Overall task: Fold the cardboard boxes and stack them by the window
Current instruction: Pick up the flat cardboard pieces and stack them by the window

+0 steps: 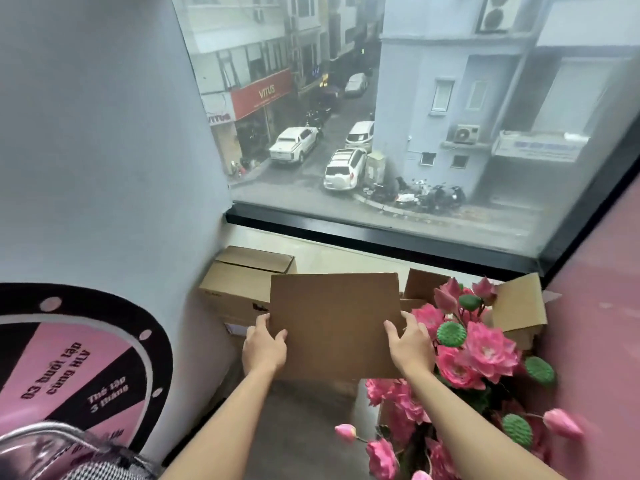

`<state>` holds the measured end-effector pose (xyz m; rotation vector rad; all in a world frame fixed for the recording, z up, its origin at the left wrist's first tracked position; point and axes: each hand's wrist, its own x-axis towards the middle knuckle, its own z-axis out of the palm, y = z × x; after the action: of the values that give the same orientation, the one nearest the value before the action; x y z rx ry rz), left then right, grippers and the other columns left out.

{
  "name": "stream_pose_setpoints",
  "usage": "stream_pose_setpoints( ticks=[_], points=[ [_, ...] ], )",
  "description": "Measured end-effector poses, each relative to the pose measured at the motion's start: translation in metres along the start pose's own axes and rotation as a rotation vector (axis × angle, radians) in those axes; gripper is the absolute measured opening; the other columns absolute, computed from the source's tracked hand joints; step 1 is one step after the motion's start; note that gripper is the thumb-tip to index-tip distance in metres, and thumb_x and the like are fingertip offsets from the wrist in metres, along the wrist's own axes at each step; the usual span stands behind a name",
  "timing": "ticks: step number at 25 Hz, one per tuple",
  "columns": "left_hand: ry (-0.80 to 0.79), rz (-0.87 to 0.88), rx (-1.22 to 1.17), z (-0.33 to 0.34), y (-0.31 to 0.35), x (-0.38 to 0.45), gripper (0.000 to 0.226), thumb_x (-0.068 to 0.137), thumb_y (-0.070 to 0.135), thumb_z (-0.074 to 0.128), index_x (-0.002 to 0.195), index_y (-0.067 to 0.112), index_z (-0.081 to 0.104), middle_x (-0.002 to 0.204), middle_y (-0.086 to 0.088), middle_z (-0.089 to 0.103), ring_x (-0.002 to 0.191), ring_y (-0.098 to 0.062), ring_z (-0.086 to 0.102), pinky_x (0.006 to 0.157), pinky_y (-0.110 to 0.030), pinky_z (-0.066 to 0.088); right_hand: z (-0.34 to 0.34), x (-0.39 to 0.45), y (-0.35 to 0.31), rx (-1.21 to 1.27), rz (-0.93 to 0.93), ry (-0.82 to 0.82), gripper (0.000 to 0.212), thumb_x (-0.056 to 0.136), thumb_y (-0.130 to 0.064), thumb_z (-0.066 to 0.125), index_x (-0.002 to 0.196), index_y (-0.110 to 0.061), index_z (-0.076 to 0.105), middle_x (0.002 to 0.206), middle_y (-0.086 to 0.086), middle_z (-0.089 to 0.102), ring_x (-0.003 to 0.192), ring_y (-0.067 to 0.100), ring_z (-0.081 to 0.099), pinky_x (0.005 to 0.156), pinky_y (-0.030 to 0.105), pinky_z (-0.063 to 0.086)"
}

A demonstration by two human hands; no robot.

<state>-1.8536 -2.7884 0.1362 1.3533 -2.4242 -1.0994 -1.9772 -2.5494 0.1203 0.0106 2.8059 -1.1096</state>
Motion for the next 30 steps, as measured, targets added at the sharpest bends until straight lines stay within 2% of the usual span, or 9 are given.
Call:
stream_pose_setpoints(
  ticks=[4,9,14,20,23,26,30],
  points=[
    [-0.097,0.025,0.025,0.029,0.012,0.087,0.05,0.096,0.03,0.062,0.143,0.021,0.046,0.132,-0.01,0.053,0.122,-0.03,0.055,0.102,-0.039,0.044,0.039,0.062,-0.014,-0.031,0.054,0.002,0.049,0.098,-0.049,0.052,0.141,-0.024,0.05,0.125,0.01,0.057,0.114,0.031,0.057,0.085,0.039,0.047],
    [-0.272,0.083,0.087,0.063,0.03,0.186,0.051,0.096,0.033,0.062,0.143,0.023,0.045,0.139,-0.007,0.053,0.127,-0.029,0.053,0.103,-0.038,0.042,0.081,0.112,-0.031,-0.074,0.259,0.055,0.05,0.099,-0.045,0.052,0.143,-0.022,0.048,0.132,0.014,0.053,0.119,0.035,0.055,0.089,0.041,0.046],
    [-0.39,0.053,0.103,0.098,0.038,0.264,0.051,0.095,0.033,0.063,0.142,0.023,0.045,0.136,-0.006,0.053,0.125,-0.025,0.052,0.102,-0.036,0.042,0.122,0.168,-0.029,-0.115,0.336,0.022,0.049,0.099,-0.043,0.053,0.142,-0.019,0.049,0.129,0.016,0.055,0.117,0.037,0.056,0.088,0.042,0.046],
    [-0.467,-0.039,0.128,0.161,0.032,0.338,0.051,0.094,0.028,0.064,0.142,0.023,0.047,0.133,-0.006,0.056,0.124,-0.024,0.053,0.104,-0.032,0.041,0.18,0.25,0.007,-0.186,0.327,-0.087,0.051,0.099,-0.045,0.05,0.143,-0.018,0.047,0.126,0.014,0.056,0.113,0.036,0.057,0.087,0.041,0.047],
    [-0.481,-0.073,0.173,0.197,0.016,0.367,0.053,0.094,0.028,0.064,0.144,0.024,0.046,0.139,-0.007,0.052,0.125,-0.026,0.053,0.105,-0.033,0.041,0.215,0.286,0.031,-0.241,0.332,-0.162,0.053,0.099,-0.047,0.049,0.144,-0.019,0.046,0.127,0.012,0.057,0.114,0.034,0.058,0.086,0.04,0.046],
    [-0.523,-0.102,0.202,0.226,-0.005,0.388,0.055,0.094,0.027,0.064,0.145,0.025,0.045,0.145,-0.007,0.048,0.127,-0.026,0.052,0.104,-0.034,0.041,0.242,0.304,0.05,-0.252,0.348,-0.207,0.052,0.1,-0.045,0.048,0.145,-0.019,0.045,0.128,0.011,0.057,0.116,0.032,0.058,0.089,0.04,0.046],
    [-0.58,-0.143,0.203,0.261,-0.031,0.408,0.058,0.094,0.025,0.065,0.147,0.027,0.043,0.147,-0.009,0.046,0.134,-0.026,0.046,0.11,-0.041,0.041,0.27,0.317,0.077,-0.259,0.369,-0.276,0.045,0.101,-0.041,0.048,0.141,-0.022,0.048,0.121,0.009,0.059,0.11,0.029,0.059,0.084,0.037,0.047]
  ],
)
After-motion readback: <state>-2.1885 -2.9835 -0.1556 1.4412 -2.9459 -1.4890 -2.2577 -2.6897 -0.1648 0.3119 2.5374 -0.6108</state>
